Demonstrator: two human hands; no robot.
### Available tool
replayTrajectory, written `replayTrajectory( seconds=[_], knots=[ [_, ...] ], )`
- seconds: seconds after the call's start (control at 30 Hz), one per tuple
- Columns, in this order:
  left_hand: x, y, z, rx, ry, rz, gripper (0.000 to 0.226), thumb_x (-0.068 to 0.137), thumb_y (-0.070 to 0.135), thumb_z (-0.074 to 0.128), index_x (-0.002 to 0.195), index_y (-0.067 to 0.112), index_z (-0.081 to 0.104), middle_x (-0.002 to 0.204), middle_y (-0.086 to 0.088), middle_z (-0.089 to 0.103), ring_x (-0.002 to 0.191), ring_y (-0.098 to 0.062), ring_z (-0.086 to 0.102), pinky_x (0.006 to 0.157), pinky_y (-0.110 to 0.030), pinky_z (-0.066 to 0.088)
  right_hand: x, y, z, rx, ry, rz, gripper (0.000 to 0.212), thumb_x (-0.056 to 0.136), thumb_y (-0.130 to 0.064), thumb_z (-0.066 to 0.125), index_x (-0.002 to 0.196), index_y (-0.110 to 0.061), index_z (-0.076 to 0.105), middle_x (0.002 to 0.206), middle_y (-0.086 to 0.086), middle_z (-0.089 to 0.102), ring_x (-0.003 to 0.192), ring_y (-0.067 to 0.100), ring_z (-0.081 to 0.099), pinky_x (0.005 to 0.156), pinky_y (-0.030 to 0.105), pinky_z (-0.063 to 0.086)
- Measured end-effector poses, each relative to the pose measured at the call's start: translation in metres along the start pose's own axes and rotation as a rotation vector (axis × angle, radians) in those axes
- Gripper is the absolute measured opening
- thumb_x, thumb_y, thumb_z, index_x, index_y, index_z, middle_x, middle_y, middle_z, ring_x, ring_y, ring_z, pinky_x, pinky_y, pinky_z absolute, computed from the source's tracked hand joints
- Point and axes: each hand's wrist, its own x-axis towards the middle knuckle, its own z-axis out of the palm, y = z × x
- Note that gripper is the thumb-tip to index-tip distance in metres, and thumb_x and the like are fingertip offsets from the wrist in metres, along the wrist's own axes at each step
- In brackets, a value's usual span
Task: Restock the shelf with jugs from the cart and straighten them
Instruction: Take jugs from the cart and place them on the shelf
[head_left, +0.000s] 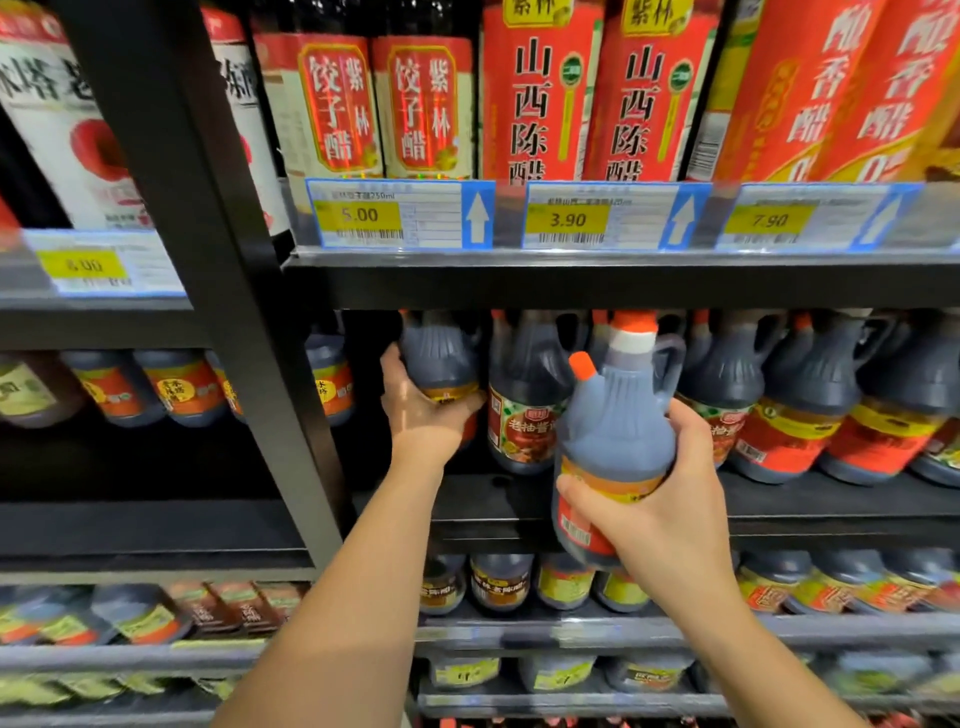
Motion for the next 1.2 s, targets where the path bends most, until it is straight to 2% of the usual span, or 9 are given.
replayTrajectory(
  seconds=[0.1, 0.23, 0.4, 0.5, 0.7, 0.8, 0.93, 1.1, 1.2],
  knots=[
    [0.010, -0.006, 0.004, 0.174, 0.017, -0.004, 0.109, 0.064, 0.016, 0.088, 0.151, 0.024, 0.022, 0.149, -0.008, 0.031, 0.133, -0.033, 0.041, 0.107, -0.048, 0.040, 0.001, 0.001, -0.001, -0.001, -0.008, -0.008, 0.091, 0.056, -0.031, 0.091, 0.129, -0.039, 0.036, 0.106, -0.042, 0.047, 0.100, -0.017, 0.052, 0.067, 0.001, 0.044],
    [0.020, -0.010, 0.010, 0.181, 0.004, -0.016, 0.109, 0.070, 0.020, 0.086, 0.154, 0.028, 0.017, 0.151, -0.006, 0.028, 0.136, -0.034, 0.035, 0.110, -0.052, 0.036, 0.001, 0.002, -0.002, -0.006, -0.008, -0.004, 0.093, 0.055, -0.036, 0.090, 0.130, -0.039, 0.036, 0.110, -0.041, 0.045, 0.103, -0.015, 0.052, 0.070, 0.001, 0.044],
    [0.024, -0.010, 0.017, 0.079, -0.005, -0.015, 0.110, 0.071, 0.015, 0.087, 0.155, 0.026, 0.016, 0.152, -0.006, 0.034, 0.132, -0.027, 0.044, 0.108, -0.042, 0.042, 0.000, 0.000, -0.007, -0.013, 0.010, 0.002, 0.093, 0.055, -0.037, 0.090, 0.130, -0.040, 0.035, 0.111, -0.043, 0.044, 0.105, -0.015, 0.051, 0.071, 0.001, 0.045],
    [0.024, -0.008, 0.021, -0.045, -0.005, -0.050, 0.110, 0.071, 0.011, 0.086, 0.155, 0.028, 0.017, 0.147, -0.006, 0.044, 0.126, -0.021, 0.050, 0.091, -0.023, 0.050, -0.002, -0.003, -0.010, -0.021, 0.018, 0.010, 0.094, 0.054, -0.040, 0.089, 0.130, -0.040, 0.035, 0.112, -0.041, 0.045, 0.106, -0.013, 0.051, 0.074, 0.003, 0.046],
    [0.012, -0.007, 0.013, -0.018, 0.007, -0.148, 0.117, 0.070, 0.014, 0.087, 0.156, 0.032, 0.010, 0.152, -0.009, 0.040, 0.137, -0.031, 0.042, 0.111, -0.047, 0.037, -0.009, -0.009, -0.013, -0.036, 0.034, 0.012, 0.093, 0.055, -0.036, 0.090, 0.130, -0.040, 0.035, 0.111, -0.040, 0.046, 0.104, -0.012, 0.053, 0.072, 0.003, 0.047],
    [-0.005, -0.007, 0.001, 0.020, 0.011, -0.080, 0.113, 0.071, 0.016, 0.087, 0.156, 0.027, 0.013, 0.157, -0.007, 0.032, 0.143, -0.027, 0.033, 0.113, -0.037, 0.031, -0.015, -0.011, -0.013, -0.023, 0.038, 0.018, 0.092, 0.056, -0.033, 0.090, 0.129, -0.039, 0.035, 0.111, -0.038, 0.048, 0.103, -0.011, 0.054, 0.072, 0.004, 0.047],
    [-0.045, -0.002, -0.024, 0.006, -0.028, 0.007, 0.101, 0.075, 0.022, 0.084, 0.154, 0.030, 0.020, 0.151, 0.004, 0.038, 0.133, -0.012, 0.039, 0.098, -0.022, 0.034, -0.022, -0.013, -0.007, -0.024, 0.041, 0.016, 0.089, 0.058, -0.033, 0.090, 0.129, -0.040, 0.036, 0.110, -0.039, 0.048, 0.101, -0.011, 0.056, 0.067, 0.010, 0.051],
    [-0.106, 0.006, -0.063, 0.114, -0.149, 0.175, 0.074, 0.083, 0.030, 0.076, 0.145, 0.031, 0.035, 0.138, 0.018, 0.045, 0.124, -0.003, 0.047, 0.098, -0.024, 0.040, -0.030, -0.020, 0.014, -0.024, 0.053, -0.004, 0.087, 0.058, -0.035, 0.090, 0.124, -0.044, 0.033, 0.110, -0.040, 0.048, 0.102, -0.012, 0.055, 0.071, 0.006, 0.048],
    [-0.134, 0.013, -0.089, 0.097, -0.172, 0.260, 0.061, 0.085, 0.026, 0.074, 0.137, 0.034, 0.043, 0.133, 0.019, 0.052, 0.120, 0.003, 0.052, 0.099, -0.023, 0.045, -0.032, -0.026, 0.032, -0.044, 0.053, -0.011, 0.086, 0.058, -0.037, 0.089, 0.121, -0.044, 0.031, 0.115, -0.027, 0.050, 0.103, -0.008, 0.056, 0.073, 0.014, 0.050]
  ],
)
